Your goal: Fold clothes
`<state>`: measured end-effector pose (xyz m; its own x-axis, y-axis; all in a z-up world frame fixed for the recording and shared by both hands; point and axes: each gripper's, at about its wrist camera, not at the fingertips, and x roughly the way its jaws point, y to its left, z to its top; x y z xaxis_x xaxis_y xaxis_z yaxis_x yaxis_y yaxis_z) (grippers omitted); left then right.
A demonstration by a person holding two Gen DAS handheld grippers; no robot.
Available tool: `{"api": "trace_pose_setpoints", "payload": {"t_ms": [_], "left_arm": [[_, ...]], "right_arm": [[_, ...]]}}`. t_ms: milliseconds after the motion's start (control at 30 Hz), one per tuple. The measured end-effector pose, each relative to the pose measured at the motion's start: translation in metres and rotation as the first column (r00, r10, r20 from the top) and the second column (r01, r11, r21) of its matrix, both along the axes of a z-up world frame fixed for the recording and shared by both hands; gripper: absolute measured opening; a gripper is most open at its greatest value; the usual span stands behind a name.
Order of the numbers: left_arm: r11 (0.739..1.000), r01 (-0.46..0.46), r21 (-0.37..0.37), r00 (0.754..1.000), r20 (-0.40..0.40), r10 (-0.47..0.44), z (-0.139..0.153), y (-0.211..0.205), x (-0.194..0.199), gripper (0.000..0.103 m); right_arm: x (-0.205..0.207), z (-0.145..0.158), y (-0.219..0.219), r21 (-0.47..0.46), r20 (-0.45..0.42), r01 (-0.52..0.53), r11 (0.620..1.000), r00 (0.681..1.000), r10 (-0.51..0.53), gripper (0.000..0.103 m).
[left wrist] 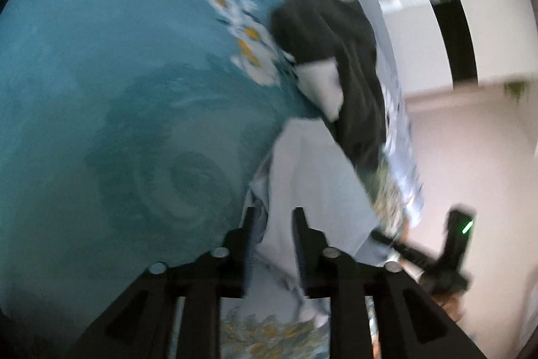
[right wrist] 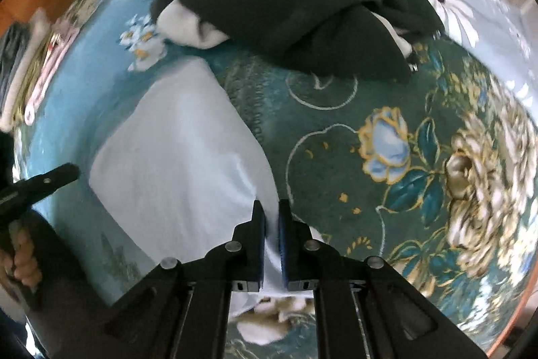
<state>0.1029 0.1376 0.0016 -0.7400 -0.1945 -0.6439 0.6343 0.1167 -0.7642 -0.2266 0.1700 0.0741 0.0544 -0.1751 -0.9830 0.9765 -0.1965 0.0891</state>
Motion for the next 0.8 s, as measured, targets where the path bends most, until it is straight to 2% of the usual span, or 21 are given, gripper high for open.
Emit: {"api": "trace_pose_setpoints", "payload": {"t_ms": [33,67,133,233,300,367,467,533,667,700,800], "left_arm": [[1.000,-0.010,0.006,1.000,-0.004,0.010,-0.001,-0.001,0.001,0.050],[1.000,-0.009,0.006,1.000,-0.006,0.009,-0.002,-0.003,-0.001,0.052],[1.000,-0.007,0.006,1.000,-0.009,0.007,-0.004,-0.008,-0.005,0.055],[1.000,0.010,0.003,1.000,-0.005,-0.010,-0.008,-0.017,-0.014,0.063],[0.998,0.067,-0.001,0.997,0.036,-0.067,-0.013,-0.024,-0.031,0.064],[0.992,0.125,0.001,0.989,0.081,-0.125,-0.021,-0.029,-0.048,0.065],[0.977,0.211,0.008,0.967,0.148,-0.210,-0.032,-0.037,-0.074,0.065],[0.966,0.257,0.008,0.950,0.183,-0.254,-0.037,-0.040,-0.087,0.065],[0.961,0.276,-0.011,0.944,0.188,-0.269,-0.036,-0.034,-0.089,0.065],[0.964,0.265,-0.004,0.950,0.174,-0.260,-0.037,-0.035,-0.087,0.065],[0.973,0.230,0.017,0.964,0.131,-0.230,-0.039,-0.038,-0.079,0.065]], "right_arm": [[-0.004,-0.003,0.002,-0.002,0.008,0.016,1.000,1.000,-0.016,0.013],[-0.009,-0.006,0.005,-0.004,0.016,0.032,0.999,0.999,-0.032,0.028],[-0.022,-0.009,0.016,-0.021,0.029,0.095,0.995,0.995,-0.094,0.048],[-0.046,-0.008,0.047,-0.087,0.133,0.246,0.965,0.963,-0.233,0.049],[-0.056,-0.012,0.074,-0.110,0.240,0.348,0.931,0.918,-0.315,0.055],[-0.061,-0.025,0.100,-0.097,0.355,0.439,0.893,0.854,-0.381,0.058],[-0.066,-0.044,0.133,-0.066,0.501,0.555,0.829,0.737,-0.453,0.058],[-0.065,-0.054,0.138,-0.072,0.540,0.612,0.788,0.688,-0.485,0.058],[-0.067,-0.068,0.132,-0.088,0.598,0.727,0.681,0.585,-0.548,0.059],[-0.068,-0.071,0.128,-0.088,0.609,0.741,0.666,0.569,-0.553,0.058],[-0.067,-0.075,0.111,-0.089,0.605,0.751,0.654,0.563,-0.564,0.058]]}}
